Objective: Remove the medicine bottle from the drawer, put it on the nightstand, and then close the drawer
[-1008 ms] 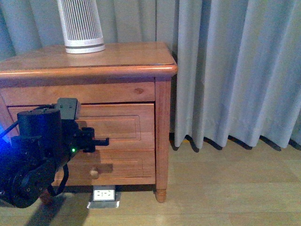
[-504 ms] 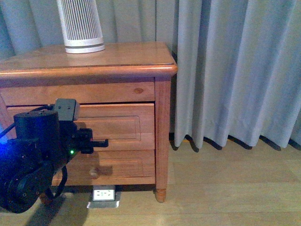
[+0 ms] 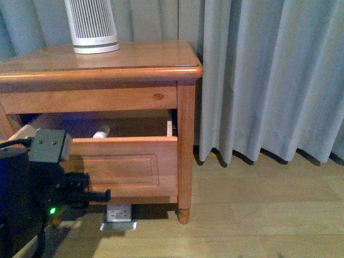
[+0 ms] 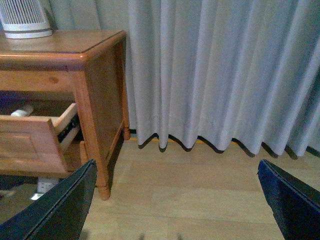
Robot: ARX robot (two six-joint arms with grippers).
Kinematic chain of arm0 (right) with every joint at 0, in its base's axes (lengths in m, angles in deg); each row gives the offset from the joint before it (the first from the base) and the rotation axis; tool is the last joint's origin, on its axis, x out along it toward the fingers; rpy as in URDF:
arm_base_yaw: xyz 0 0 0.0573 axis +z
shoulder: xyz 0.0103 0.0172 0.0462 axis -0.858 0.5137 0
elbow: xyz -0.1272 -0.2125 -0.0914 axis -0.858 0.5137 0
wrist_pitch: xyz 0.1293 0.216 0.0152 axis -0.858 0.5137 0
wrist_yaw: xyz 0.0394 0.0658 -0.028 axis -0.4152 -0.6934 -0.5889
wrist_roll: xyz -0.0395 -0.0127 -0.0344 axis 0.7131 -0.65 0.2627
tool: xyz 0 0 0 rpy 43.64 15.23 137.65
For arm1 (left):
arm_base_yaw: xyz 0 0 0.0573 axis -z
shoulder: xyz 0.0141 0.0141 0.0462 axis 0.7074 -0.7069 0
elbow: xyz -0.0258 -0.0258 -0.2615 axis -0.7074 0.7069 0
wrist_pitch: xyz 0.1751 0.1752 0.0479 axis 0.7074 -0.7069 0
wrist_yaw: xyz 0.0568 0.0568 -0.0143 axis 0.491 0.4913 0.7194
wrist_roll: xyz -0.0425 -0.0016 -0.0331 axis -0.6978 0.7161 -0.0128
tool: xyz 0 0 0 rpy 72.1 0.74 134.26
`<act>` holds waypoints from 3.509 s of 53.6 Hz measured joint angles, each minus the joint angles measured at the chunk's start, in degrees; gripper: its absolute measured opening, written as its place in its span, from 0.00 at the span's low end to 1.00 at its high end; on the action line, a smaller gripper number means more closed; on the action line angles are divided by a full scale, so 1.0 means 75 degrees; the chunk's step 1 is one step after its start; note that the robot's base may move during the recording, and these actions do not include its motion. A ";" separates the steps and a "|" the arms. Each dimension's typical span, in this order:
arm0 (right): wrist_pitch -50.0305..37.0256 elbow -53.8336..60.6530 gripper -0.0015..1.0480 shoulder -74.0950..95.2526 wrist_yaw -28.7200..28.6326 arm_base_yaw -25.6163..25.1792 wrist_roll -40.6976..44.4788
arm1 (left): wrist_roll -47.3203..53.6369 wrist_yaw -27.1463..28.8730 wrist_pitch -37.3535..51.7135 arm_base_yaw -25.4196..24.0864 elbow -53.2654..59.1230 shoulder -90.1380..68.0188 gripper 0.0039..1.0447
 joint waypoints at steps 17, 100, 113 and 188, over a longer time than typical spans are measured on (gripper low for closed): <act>0.0000 0.0000 0.93 0.0000 0.0000 0.0000 0.0000 | 0.0309 0.0353 -0.0178 0.0344 0.1655 0.1151 0.28; 0.0000 0.0000 0.93 0.0000 -0.0009 0.0000 0.0000 | -0.0420 0.0341 -0.8553 -0.0178 0.4054 1.5597 0.21; 0.0000 0.0000 0.93 0.0000 -0.0012 0.0000 0.0000 | -0.0443 -0.0874 -0.8615 -0.1437 0.4197 1.5827 0.03; -0.1696 -0.3086 0.93 0.6636 0.2215 0.1600 -0.1279 | -0.0446 -0.0895 -0.8615 -0.1466 0.4555 1.6189 0.94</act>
